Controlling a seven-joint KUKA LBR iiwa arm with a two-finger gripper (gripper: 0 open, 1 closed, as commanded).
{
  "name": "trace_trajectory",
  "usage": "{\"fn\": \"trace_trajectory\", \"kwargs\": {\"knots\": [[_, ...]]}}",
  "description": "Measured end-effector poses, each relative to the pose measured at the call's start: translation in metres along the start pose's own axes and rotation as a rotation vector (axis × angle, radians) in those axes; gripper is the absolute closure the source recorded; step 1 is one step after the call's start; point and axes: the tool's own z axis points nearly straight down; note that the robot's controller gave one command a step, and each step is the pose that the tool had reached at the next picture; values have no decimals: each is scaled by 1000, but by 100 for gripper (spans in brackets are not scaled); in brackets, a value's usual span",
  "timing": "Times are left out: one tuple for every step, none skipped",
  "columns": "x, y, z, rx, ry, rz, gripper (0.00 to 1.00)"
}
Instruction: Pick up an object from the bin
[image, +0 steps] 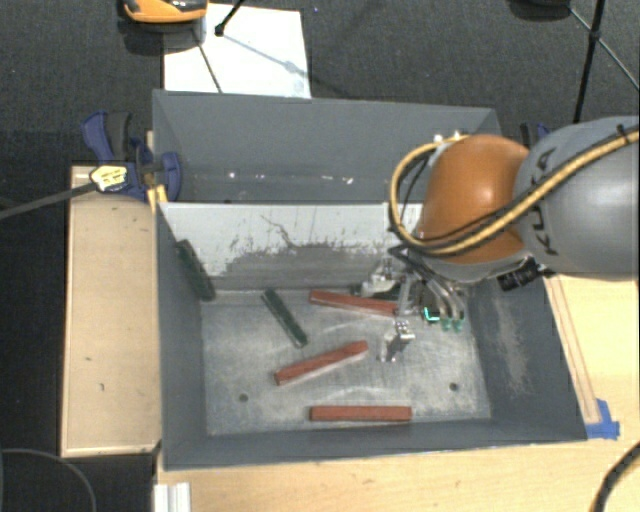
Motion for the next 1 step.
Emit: {"fn": "trace_trajectory", "kwargs": {"knots": [[-2,0,-4,0,-8,1,0]]}}
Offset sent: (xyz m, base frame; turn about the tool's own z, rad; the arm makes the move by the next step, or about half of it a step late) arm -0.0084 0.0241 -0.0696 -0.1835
